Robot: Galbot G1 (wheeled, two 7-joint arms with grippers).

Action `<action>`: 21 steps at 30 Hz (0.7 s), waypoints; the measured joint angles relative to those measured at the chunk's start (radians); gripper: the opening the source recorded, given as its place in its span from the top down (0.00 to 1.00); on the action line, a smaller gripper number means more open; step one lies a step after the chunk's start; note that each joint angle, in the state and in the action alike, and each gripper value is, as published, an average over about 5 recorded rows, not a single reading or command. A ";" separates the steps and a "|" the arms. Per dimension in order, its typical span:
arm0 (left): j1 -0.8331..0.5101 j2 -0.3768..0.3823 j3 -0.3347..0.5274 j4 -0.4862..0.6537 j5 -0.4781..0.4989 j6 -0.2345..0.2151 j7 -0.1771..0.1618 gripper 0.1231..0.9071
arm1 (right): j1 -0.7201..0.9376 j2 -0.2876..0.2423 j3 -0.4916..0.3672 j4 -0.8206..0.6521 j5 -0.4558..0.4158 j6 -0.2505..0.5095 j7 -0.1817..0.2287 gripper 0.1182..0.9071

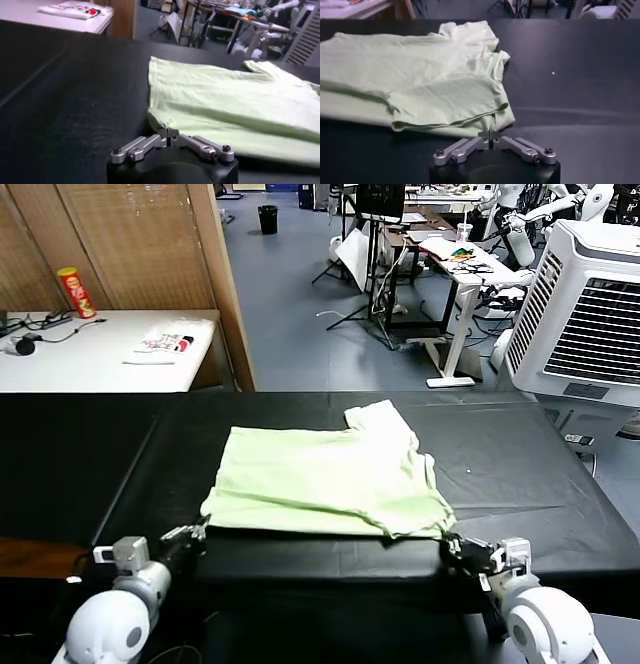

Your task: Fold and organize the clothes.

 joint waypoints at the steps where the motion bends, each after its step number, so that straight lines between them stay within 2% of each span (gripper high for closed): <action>1: 0.012 0.002 -0.004 -0.008 0.004 0.001 0.000 0.99 | -0.009 0.001 0.002 0.005 0.000 0.000 -0.003 0.99; 6: 0.050 0.000 -0.015 -0.028 0.007 0.005 -0.001 0.99 | -0.039 0.012 0.005 0.026 -0.002 0.000 -0.015 0.96; 9: 0.059 -0.008 -0.015 -0.039 0.007 0.011 -0.003 0.98 | -0.057 0.015 0.008 0.045 -0.004 0.000 -0.011 0.80; 11: 0.065 -0.010 -0.016 -0.047 0.007 0.017 -0.007 0.91 | -0.070 0.016 0.014 0.059 -0.005 0.000 -0.008 0.65; 17: 0.091 -0.004 -0.028 -0.074 0.008 0.040 -0.029 0.49 | -0.114 0.016 0.046 0.113 -0.003 0.000 -0.007 0.24; 19: 0.099 -0.001 -0.034 -0.085 0.007 0.045 -0.034 0.35 | -0.126 0.017 0.057 0.134 -0.001 0.000 -0.008 0.16; 21: 0.107 0.000 -0.041 -0.097 0.007 0.047 -0.036 0.24 | -0.131 0.020 0.064 0.152 -0.001 0.000 -0.009 0.14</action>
